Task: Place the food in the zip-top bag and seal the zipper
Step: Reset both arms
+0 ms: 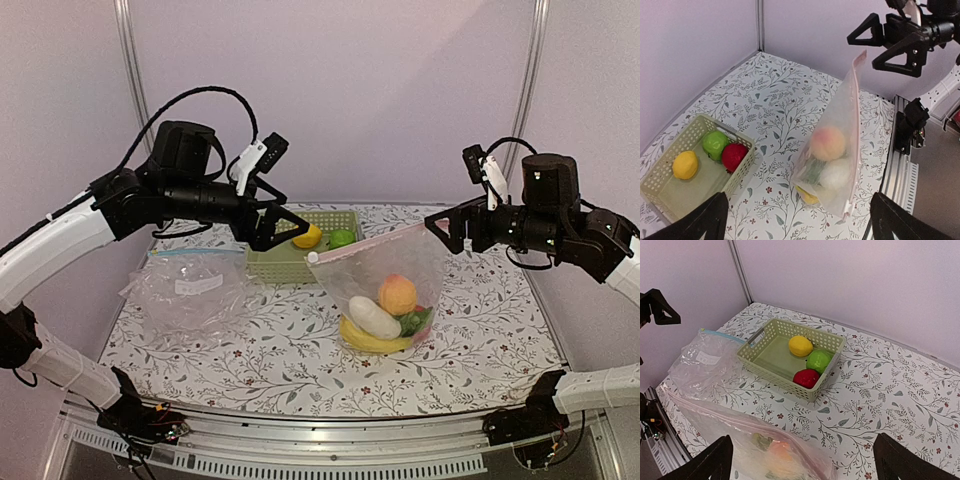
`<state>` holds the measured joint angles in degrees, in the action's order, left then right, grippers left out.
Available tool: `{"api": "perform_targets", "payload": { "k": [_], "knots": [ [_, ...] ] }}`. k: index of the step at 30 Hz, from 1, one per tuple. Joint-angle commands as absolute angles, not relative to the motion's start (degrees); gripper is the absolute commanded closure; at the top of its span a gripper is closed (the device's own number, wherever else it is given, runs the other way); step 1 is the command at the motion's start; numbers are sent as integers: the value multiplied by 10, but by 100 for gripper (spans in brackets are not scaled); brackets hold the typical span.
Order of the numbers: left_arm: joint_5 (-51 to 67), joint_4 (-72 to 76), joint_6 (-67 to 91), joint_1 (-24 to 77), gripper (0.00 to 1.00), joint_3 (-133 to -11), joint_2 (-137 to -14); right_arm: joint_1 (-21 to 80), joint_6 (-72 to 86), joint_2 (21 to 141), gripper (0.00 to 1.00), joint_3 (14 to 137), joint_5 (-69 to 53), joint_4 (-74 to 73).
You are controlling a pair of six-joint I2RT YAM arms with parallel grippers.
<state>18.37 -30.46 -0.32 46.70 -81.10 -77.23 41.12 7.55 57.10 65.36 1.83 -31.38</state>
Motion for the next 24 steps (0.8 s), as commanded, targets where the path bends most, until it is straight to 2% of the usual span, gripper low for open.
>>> {"api": "perform_targets", "payload": {
  "k": [1,5,13,24],
  "knots": [
    [126,-280,50,439,0,-790,-762,409,94,576,1,688,113,-322],
    [62,-249,92,409,0,-773,-750,388,112,595,1,721,136,-324],
    [-13,-153,161,288,0,-694,-725,259,145,634,1,737,66,-314],
    [-48,-20,173,98,0,-541,-687,10,175,623,1,588,-58,-191]
  ]
}}
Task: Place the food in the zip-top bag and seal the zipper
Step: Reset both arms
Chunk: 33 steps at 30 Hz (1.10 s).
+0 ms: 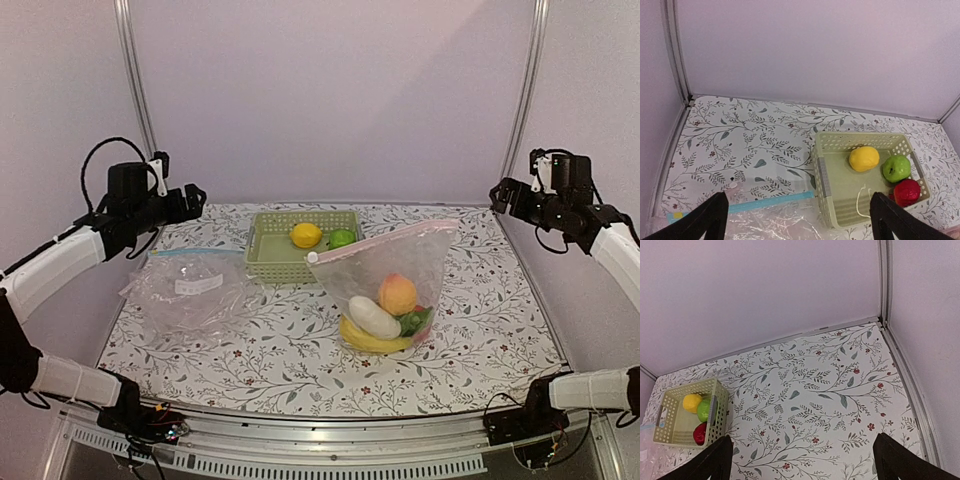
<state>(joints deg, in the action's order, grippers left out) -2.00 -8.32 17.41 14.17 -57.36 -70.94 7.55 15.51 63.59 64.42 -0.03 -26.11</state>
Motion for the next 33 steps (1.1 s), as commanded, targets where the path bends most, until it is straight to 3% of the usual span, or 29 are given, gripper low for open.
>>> {"api": "perform_targets", "payload": {
  "k": [1,7,16,33],
  "knots": [
    [-50,0,165,87,1,-528,-682,-10,174,619,1,565,-57,-164],
    [-47,127,143,24,0,-409,-630,-89,177,612,1,442,-67,-13],
    [-119,306,131,25,0,-251,-616,-93,137,601,1,264,-16,241],
    [-162,380,87,27,0,-148,-596,-93,136,602,1,186,-24,327]
  ]
}}
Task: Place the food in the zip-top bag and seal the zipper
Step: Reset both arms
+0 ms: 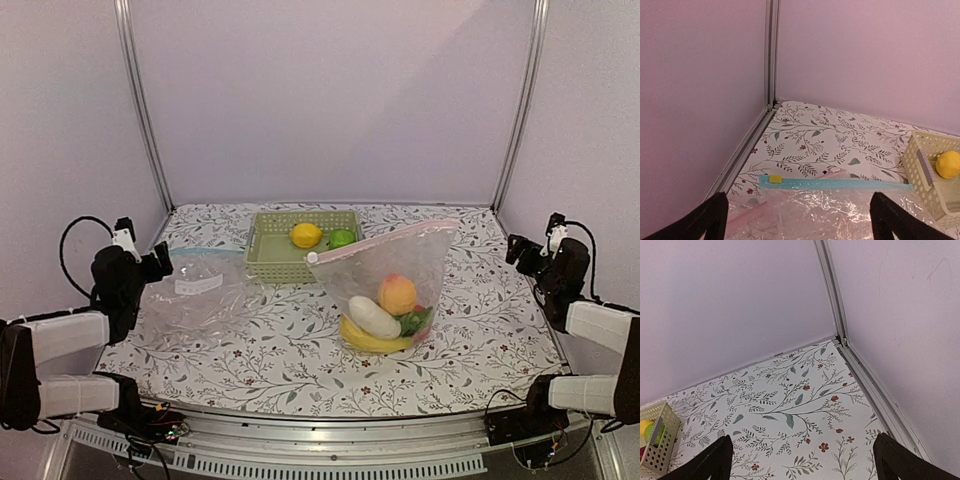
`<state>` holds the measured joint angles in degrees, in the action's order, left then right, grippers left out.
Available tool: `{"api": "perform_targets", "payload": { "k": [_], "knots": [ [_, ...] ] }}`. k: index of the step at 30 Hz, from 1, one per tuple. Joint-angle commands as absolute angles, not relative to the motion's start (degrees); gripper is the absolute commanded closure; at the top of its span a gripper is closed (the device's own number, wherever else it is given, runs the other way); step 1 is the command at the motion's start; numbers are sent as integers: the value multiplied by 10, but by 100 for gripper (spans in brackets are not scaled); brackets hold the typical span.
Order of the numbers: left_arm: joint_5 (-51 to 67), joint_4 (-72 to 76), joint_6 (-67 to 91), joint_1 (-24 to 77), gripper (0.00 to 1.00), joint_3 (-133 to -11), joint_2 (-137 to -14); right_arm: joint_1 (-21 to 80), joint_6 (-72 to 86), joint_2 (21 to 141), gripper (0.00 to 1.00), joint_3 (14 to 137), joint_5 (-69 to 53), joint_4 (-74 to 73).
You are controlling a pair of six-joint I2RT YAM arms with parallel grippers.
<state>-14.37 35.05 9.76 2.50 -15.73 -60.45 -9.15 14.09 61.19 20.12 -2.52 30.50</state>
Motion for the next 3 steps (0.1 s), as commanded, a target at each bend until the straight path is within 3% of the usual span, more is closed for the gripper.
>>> {"api": "perform_targets", "payload": {
  "k": [1,3],
  "knots": [
    [-164,378,88,27,0,-148,-595,-93,136,600,1,185,-22,328],
    [-163,383,90,27,0,-145,-594,-93,136,599,1,182,-18,330]
  ]
}}
